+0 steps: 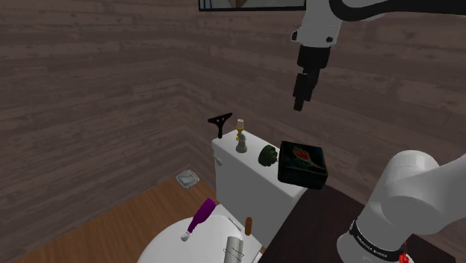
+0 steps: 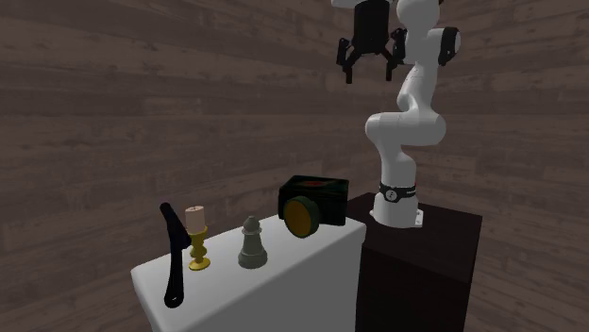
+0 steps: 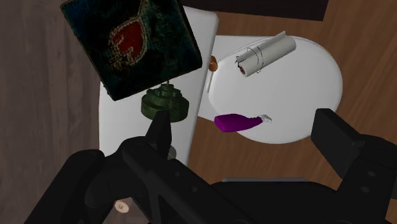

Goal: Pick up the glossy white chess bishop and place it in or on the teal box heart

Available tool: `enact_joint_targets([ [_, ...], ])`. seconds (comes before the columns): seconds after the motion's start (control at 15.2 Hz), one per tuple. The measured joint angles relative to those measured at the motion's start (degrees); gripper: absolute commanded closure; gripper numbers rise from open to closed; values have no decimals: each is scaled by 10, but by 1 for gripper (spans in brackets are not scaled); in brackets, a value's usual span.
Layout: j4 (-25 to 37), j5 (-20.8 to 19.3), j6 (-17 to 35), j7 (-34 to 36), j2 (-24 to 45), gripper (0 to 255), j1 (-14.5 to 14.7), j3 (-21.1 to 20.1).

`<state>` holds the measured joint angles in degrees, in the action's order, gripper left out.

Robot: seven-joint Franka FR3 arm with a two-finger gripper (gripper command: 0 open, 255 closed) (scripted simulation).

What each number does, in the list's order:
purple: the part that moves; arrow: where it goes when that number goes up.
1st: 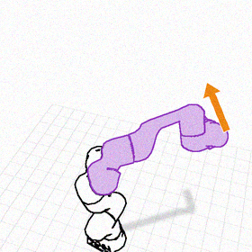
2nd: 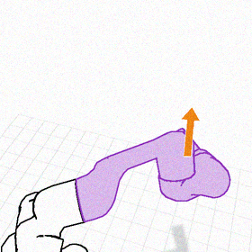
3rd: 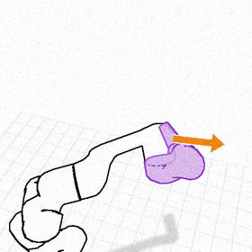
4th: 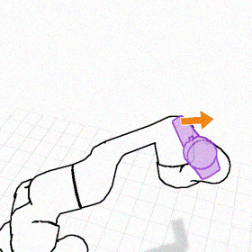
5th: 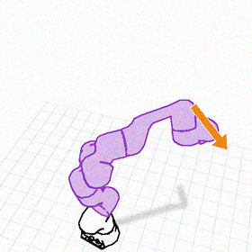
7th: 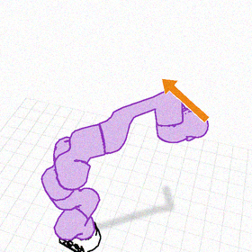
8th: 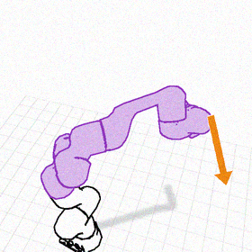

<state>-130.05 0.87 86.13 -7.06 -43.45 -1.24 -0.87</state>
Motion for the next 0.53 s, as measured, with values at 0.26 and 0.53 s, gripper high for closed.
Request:
enact_joint_targets([
  [0.26,-4,-2,29,12,31,0,-5,-4],
  [0.53,-3,-7,90,34,104,0,-16,-8],
])
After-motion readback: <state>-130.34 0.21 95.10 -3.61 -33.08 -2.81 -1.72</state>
